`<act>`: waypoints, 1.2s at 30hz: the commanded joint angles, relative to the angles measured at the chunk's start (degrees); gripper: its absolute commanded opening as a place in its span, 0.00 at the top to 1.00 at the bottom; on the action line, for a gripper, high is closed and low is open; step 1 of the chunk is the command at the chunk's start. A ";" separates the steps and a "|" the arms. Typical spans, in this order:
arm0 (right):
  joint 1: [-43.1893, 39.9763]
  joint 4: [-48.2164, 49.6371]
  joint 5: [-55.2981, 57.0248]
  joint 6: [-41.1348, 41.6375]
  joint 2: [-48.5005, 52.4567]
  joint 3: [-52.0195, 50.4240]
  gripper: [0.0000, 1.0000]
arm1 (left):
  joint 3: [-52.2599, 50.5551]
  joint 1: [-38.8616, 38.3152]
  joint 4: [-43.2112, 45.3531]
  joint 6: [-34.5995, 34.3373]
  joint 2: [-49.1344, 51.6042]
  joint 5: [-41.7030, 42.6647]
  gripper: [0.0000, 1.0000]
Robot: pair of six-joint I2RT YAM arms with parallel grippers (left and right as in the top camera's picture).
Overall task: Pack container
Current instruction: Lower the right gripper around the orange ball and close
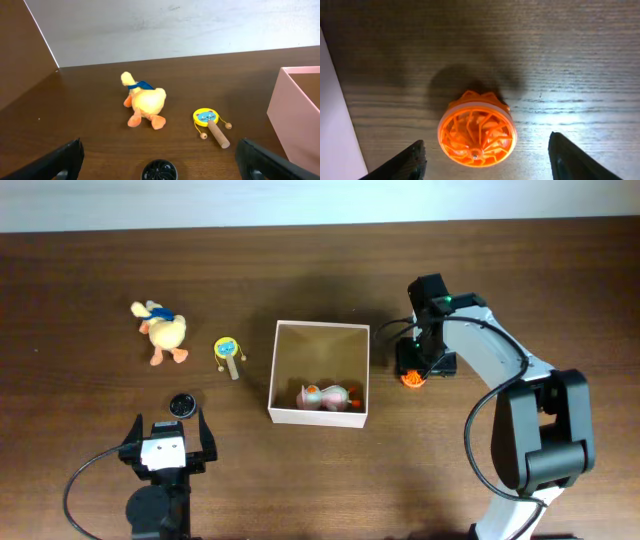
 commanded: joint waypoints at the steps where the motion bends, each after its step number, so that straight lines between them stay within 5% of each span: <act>1: 0.37 1.03 -0.55 0.33 -0.74 -1.95 0.32 | -0.46 -0.33 0.20 -0.31 -0.39 0.46 0.01; 8: 0.37 1.92 -0.55 0.31 -0.74 -2.89 0.34 | -0.46 -0.33 0.20 -0.31 -0.39 0.44 0.01; 14: 0.37 2.38 -0.57 0.31 -0.74 -2.89 0.50 | -0.46 -0.33 0.20 -0.31 -0.39 0.46 0.01; 36: 0.37 3.43 -0.55 -1.03 -0.72 -2.95 0.43 | -0.46 -0.33 0.20 -0.31 -0.39 0.44 0.01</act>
